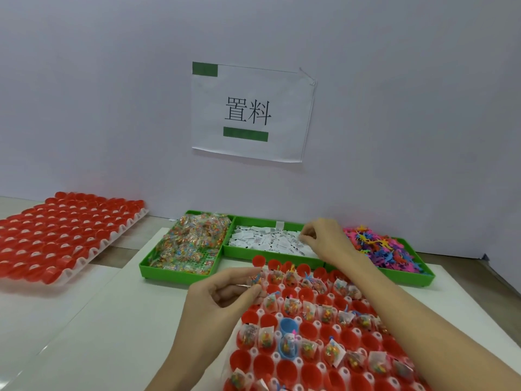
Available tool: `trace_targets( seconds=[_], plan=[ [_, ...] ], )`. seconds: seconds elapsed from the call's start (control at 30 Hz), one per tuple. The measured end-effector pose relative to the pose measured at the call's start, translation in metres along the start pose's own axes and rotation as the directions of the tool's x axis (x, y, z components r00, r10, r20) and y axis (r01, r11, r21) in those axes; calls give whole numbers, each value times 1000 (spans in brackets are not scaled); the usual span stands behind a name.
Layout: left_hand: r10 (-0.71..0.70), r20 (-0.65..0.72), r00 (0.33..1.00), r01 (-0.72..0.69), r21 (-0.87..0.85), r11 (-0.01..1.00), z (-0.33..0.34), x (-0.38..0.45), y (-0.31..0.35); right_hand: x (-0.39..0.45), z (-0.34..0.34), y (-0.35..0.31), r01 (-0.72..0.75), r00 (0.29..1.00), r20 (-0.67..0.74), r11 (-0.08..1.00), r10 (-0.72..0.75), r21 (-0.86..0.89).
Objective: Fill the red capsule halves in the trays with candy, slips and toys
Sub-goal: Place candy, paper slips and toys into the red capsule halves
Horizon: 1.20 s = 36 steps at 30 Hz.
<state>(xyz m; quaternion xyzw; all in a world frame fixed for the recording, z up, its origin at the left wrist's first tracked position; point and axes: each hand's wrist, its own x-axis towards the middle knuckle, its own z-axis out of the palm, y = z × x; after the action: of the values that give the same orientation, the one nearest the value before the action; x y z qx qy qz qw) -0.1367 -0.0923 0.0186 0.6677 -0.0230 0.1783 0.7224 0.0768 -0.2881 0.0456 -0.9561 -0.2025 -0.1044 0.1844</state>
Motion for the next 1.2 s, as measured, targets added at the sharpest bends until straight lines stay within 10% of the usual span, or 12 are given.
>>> trace_targets(
  seconds=[0.4, 1.2],
  plan=[
    [17, 75, 997, -19, 27, 999, 14, -12, 21, -137, -61, -6, -3, 991, -101, 762, 89, 647],
    [50, 294, 955, -98, 150, 984, 61, -15, 31, -208, -63, -29, 86, 994, -109, 614, 0, 785]
  ],
)
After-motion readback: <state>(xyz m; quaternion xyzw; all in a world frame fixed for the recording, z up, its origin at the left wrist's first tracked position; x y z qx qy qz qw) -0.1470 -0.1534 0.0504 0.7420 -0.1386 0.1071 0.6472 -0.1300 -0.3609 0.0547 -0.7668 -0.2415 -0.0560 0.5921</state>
